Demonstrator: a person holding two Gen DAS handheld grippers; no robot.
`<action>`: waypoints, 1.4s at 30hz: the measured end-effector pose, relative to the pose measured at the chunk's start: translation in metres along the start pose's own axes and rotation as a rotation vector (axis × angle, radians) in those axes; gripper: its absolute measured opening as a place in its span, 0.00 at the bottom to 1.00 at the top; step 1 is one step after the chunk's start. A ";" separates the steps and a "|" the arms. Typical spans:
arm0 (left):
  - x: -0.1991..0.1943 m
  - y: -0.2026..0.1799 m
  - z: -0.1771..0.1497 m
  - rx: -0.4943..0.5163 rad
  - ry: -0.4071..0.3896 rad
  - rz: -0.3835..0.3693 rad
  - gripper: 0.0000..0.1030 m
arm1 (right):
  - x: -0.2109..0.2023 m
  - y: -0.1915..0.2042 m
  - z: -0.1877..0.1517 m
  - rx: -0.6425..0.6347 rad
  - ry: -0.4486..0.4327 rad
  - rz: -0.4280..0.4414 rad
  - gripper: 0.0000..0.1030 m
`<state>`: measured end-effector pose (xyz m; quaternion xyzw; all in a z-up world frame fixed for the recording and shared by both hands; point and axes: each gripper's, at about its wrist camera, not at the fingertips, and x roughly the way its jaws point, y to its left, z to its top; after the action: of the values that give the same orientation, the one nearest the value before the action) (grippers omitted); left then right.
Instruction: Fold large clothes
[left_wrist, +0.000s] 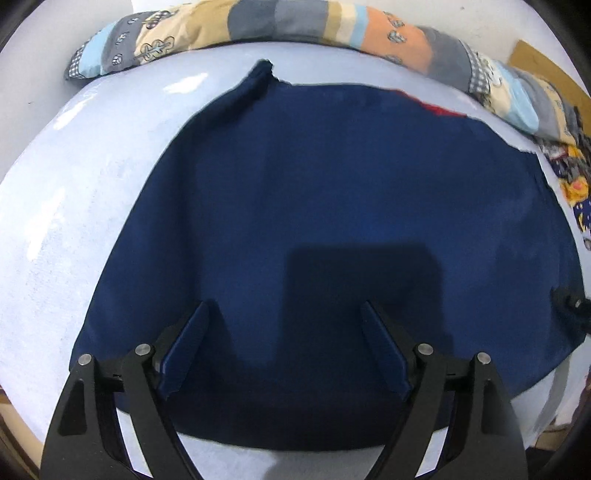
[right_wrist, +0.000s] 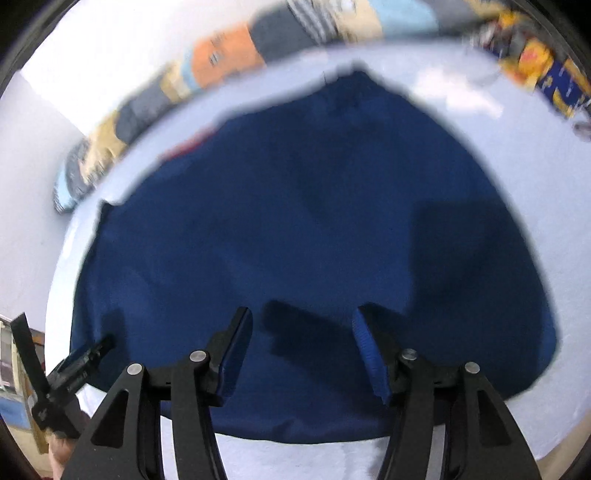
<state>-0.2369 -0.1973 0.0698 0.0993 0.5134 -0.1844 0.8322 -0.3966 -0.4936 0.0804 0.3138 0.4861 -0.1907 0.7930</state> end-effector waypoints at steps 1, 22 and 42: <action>-0.002 -0.002 0.002 0.005 -0.003 -0.008 0.82 | 0.000 0.000 0.002 0.013 -0.002 0.000 0.57; 0.008 -0.076 0.044 0.076 -0.062 -0.032 0.83 | 0.038 0.080 0.060 -0.123 -0.050 -0.129 0.58; -0.030 -0.086 0.038 0.168 -0.253 -0.007 0.83 | 0.002 0.109 0.031 -0.242 -0.124 -0.053 0.57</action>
<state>-0.2531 -0.2826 0.1162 0.1427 0.3877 -0.2409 0.8782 -0.3094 -0.4353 0.1223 0.1906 0.4638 -0.1708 0.8482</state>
